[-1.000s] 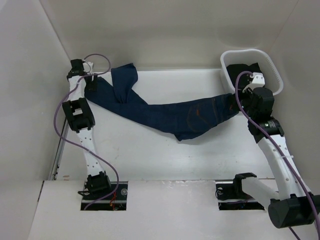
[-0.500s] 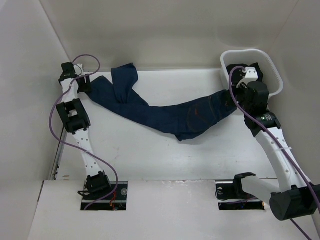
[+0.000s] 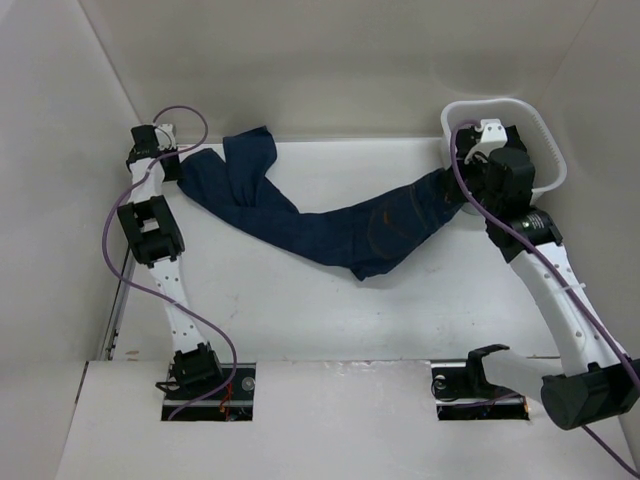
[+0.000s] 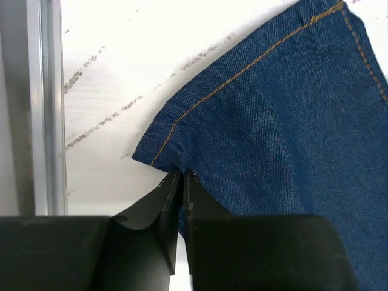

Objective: Fold and stack the trousers
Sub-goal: Flatten the trousers out

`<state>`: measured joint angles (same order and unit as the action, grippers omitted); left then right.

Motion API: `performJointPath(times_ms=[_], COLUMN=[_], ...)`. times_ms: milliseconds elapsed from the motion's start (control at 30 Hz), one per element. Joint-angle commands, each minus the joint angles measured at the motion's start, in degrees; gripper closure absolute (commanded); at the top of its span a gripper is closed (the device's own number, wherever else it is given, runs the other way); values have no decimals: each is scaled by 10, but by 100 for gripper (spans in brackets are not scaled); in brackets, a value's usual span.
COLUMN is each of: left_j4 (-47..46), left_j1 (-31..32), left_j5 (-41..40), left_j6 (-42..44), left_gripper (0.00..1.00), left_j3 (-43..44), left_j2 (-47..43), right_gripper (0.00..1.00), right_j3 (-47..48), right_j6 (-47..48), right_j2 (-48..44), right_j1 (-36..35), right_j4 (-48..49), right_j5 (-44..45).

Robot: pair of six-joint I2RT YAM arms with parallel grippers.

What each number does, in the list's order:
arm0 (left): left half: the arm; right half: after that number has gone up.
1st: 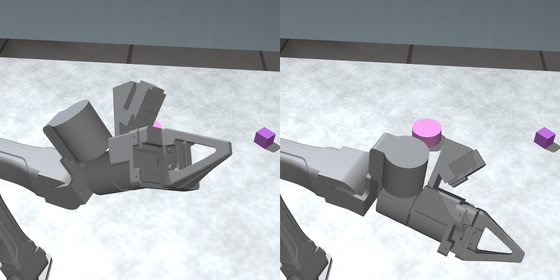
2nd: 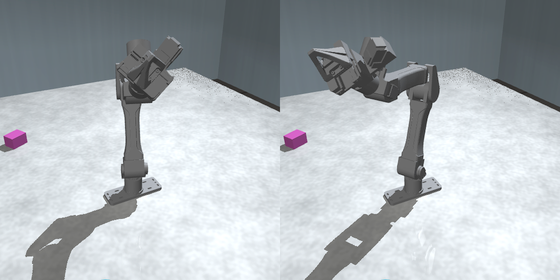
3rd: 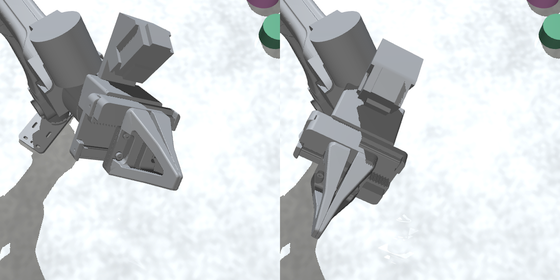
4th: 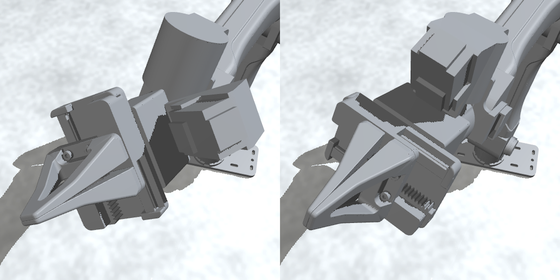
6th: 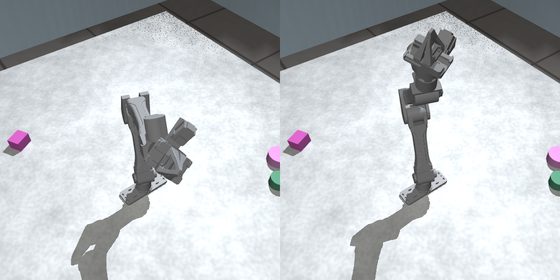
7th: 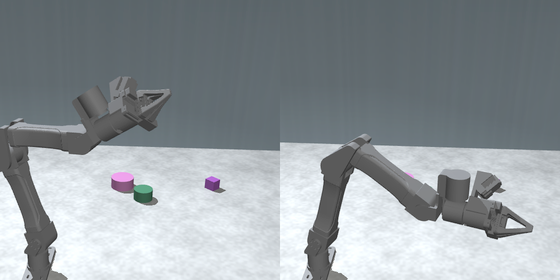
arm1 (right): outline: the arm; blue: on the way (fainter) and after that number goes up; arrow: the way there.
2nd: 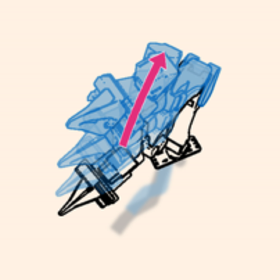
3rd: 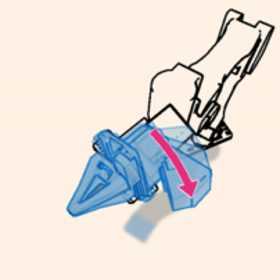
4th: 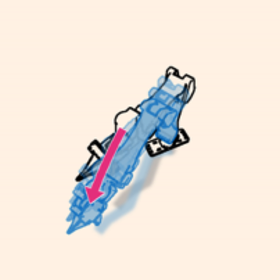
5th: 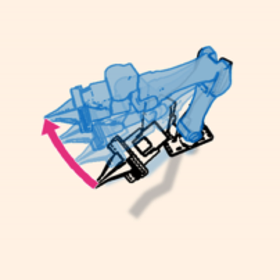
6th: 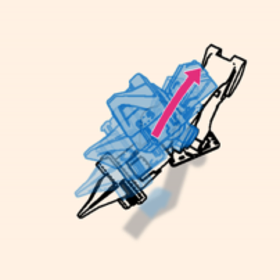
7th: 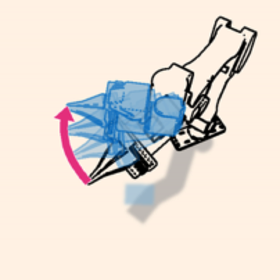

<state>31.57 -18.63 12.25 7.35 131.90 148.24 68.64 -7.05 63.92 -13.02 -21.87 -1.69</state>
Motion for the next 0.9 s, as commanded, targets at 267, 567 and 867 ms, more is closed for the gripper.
performJointPath(times_ms=[267,567,867], left_j4=[-81,-24,17], left_j1=[-43,-58,-99], left_j5=[-23,-104,-129], left_j6=[-24,121,205], left_gripper=[100,100,100], left_j3=[-179,-132,-368], left_j2=[-141,-268,-456], right_gripper=[96,98,96], right_j3=[103,348,-85], right_j6=[36,67,-2], right_j2=[33,153,-132], right_j1=[-7,97,42], right_j4=[9,39,101], right_j5=[37,21,-3])
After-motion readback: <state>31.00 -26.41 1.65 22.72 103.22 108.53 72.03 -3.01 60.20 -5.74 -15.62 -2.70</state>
